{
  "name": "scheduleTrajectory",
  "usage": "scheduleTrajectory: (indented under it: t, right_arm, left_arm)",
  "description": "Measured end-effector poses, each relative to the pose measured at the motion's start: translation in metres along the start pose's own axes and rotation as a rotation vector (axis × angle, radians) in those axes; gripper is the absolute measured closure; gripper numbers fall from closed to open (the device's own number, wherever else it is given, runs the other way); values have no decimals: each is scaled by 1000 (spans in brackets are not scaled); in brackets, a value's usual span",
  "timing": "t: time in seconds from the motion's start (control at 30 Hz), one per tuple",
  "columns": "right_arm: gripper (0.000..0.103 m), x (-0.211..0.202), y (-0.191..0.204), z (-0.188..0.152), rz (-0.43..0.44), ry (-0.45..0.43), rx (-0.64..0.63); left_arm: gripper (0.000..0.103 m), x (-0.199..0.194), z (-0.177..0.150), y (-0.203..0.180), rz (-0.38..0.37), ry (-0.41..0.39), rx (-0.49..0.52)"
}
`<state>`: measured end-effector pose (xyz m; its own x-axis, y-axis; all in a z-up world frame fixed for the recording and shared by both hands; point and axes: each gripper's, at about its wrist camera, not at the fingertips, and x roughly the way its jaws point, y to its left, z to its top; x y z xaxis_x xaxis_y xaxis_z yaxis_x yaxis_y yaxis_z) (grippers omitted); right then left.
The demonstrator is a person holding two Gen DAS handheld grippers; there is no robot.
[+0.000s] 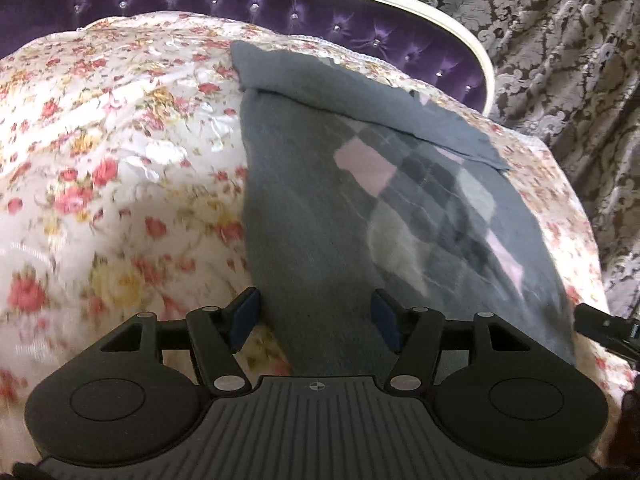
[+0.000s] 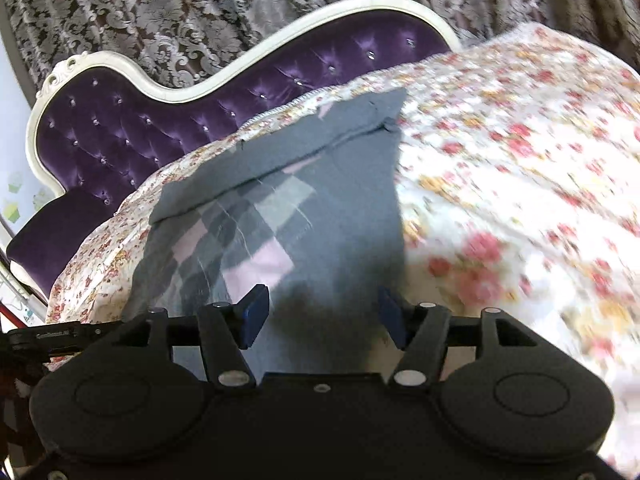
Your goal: Fold small clothes
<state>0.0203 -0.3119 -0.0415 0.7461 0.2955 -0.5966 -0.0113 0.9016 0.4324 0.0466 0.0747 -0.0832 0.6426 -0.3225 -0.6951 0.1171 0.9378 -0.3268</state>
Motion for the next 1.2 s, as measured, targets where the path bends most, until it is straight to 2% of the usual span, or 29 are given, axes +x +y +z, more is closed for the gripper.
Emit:
scheduleTrajectory:
  t: [0.13,0.33,0.57,0.7,0.83,0.9,0.93,1.07,1.1,1.17,1.2]
  right_arm:
    - [33,-6,-7,-10,-10,26,39]
    - [32,-5,-12,-16,22,43,90]
    - [31,11,-15,-17,158,72,202]
    - [31,20,-11,-16,197,82,227]
    - [32,19,-8,-17,195,81,225]
    - [33,17,-10,-18,198,83,233]
    - [35,17,-10,-18,198,85,234]
    - [45,15,-11,-18,173,91,224]
    - [51,14,-12,-18,164,91,228]
    - [65,13,-14,-19,150,94,233]
    - [83,13,-15,-20,138,100,229]
  left_arm:
    - [43,-6,-9,-8,-9,7,27]
    - [43,-9,-14,-8,-72,23,-30]
    - [43,-1,-9,2,-179,36,-130]
    - [43,2,-8,0,-191,31,-132]
    - [46,0,-11,2,-193,20,-131]
    - [54,-2,-11,4,-189,19,-132]
    - [58,-4,-12,6,-187,19,-131]
    - [60,-5,-14,9,-186,16,-136]
    - [64,-5,-14,9,-182,15,-132]
    - [87,-5,-15,6,-159,22,-108]
    - [97,-4,-16,5,-146,28,-97]
